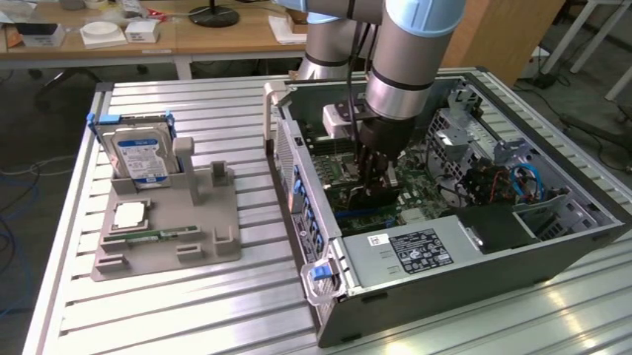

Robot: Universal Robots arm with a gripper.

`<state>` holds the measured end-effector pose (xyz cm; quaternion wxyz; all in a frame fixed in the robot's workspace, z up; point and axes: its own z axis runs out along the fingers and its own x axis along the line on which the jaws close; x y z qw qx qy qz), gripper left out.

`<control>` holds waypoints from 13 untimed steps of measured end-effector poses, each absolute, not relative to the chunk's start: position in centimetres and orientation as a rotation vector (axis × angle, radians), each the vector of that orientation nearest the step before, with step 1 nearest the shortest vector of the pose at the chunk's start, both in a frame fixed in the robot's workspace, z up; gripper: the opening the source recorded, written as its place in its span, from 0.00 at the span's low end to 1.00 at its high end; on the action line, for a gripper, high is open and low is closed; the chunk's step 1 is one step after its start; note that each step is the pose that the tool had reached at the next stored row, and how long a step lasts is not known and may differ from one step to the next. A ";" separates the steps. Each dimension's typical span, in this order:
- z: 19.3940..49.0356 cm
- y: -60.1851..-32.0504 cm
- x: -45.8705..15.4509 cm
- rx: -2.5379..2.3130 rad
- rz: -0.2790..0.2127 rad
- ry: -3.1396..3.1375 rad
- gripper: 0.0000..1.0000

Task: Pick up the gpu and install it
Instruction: 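Insert the gpu into the slot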

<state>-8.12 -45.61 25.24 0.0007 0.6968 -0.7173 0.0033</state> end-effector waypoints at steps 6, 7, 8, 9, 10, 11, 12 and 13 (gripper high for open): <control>25.0 -45.6 -8.1 2.190 0.010 -2.251 0.27; 25.0 -45.6 -8.1 2.190 0.010 -2.250 0.27; 24.9 -45.6 -8.1 2.191 0.010 -2.250 0.27; 24.9 -45.6 -8.1 2.191 0.010 -2.250 0.27; 24.9 -45.6 -8.1 2.192 0.010 -2.249 0.27; 24.8 -45.6 -8.1 2.192 0.010 -2.249 0.27; 24.8 -45.6 -8.1 2.192 0.010 -2.248 0.27; 24.7 -45.6 -8.1 2.193 0.010 -2.248 0.27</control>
